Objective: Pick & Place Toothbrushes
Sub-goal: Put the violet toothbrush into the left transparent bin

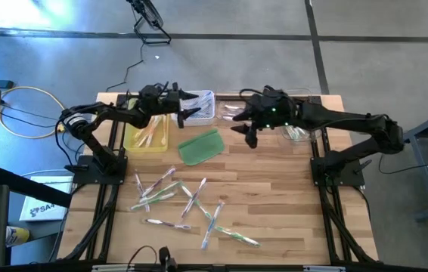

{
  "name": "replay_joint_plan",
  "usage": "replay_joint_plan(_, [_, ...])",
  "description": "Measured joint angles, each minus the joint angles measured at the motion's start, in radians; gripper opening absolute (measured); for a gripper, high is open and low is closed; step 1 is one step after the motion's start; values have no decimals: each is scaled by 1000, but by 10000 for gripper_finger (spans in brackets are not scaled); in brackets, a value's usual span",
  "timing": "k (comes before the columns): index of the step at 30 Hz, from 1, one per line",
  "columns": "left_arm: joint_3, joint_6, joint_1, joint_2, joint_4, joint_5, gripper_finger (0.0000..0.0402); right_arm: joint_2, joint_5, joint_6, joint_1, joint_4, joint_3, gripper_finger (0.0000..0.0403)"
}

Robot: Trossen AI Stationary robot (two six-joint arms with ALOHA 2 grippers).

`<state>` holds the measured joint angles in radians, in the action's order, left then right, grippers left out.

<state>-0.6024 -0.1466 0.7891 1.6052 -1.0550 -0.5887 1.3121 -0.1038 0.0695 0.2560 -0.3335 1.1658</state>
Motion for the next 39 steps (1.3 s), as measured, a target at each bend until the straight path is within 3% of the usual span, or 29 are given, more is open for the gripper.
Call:
replay_joint_plan(6, [34,-2,-1,-30,-6,-89,260,-183,-1,59,24,253,-259,175])
replay_joint_plan(10, [35,-38,-30,-60,-5,-88,260,-295,-1,71,28,428,-419,175])
replay_joint_plan(18, [34,-110,-142,-144,16,-83,260,-437,-3,145,26,560,-630,175])
replay_joint_plan(30, [34,-268,-335,-298,448,-79,260,-456,-87,199,25,732,-846,175])
replay_joint_plan(39, [34,-277,-488,-396,668,37,260,-456,-175,173,-20,825,-866,175])
